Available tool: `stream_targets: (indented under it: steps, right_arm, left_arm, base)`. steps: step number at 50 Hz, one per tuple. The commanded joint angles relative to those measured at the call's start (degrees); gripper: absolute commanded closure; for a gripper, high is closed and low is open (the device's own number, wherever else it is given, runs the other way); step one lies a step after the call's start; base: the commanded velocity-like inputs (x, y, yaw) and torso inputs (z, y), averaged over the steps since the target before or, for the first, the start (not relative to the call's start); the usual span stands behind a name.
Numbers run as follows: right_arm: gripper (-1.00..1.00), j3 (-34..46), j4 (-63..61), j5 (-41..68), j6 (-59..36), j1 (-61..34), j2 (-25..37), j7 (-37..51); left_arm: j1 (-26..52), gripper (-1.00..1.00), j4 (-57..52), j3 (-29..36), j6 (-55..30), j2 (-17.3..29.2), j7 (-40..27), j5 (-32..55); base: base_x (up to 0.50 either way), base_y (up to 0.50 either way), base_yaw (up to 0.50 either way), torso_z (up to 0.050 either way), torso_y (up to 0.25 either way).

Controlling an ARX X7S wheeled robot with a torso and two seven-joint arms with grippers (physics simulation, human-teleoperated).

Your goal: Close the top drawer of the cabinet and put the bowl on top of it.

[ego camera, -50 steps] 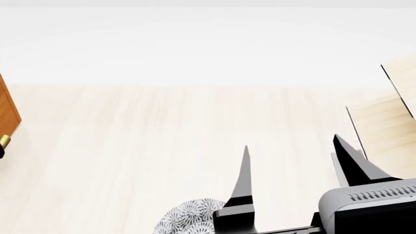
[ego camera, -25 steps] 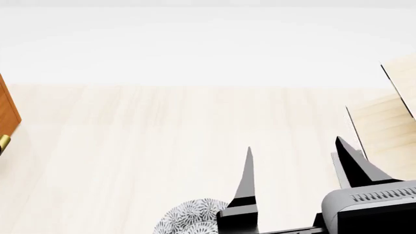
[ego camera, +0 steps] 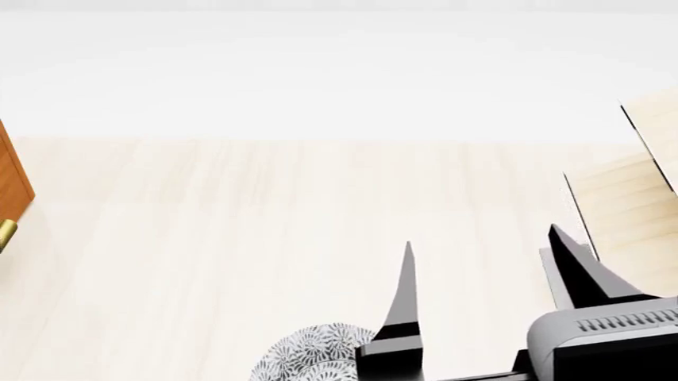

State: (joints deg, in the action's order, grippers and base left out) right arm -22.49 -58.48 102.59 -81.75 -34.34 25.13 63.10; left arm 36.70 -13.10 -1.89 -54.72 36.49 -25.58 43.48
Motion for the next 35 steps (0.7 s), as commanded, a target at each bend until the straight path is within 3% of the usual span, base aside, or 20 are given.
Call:
stream_targets:
  steps: [1, 5, 9, 23, 35]
  right_arm:
    - [-1.00, -1.0, -0.5, -2.5, -1.6, 1.0, -1.5, -2.8]
    - [-1.00, -1.0, -0.4, -2.1, -1.3, 1.1, -1.2, -2.7]
    - [-1.00, -7.2, -1.5, -1.5, -8.2, 1.7, -6.0, -5.3]
    - [-1.00, -2.5, -0.4, 2.9, -2.1, 0.6, -0.9, 0.6]
    - [-1.00, -3.4, -0.4, 2.5, -2.6, 0.8, -1.2, -0.3]
  left_arm:
    - [2.2, -1.00, 4.6, 1.5, 1.1, -0.7, 0.0, -2.0]
    - [2.9, -1.00, 5.7, 2.2, 2.0, -0.6, 0.1, -3.3]
    - [3.1, -1.00, 6.9, 2.7, 3.2, -0.6, 0.2, -4.4]
    - [3.6, -1.00, 11.3, 3.5, 5.7, -0.8, -0.7, -7.4]
    - [3.8, -1.00, 12.6, 3.2, 5.2, -1.1, -1.9, -7.7]
  base:
    - [0.00, 0.00, 0.00, 0.000, 0.000]
    - [0.00, 0.00, 0.00, 0.000, 0.000]
    - [0.00, 0.00, 0.00, 0.000, 0.000]
    - [0.00, 0.00, 0.00, 0.000, 0.000]
    - [0.00, 0.00, 0.00, 0.000, 0.000]
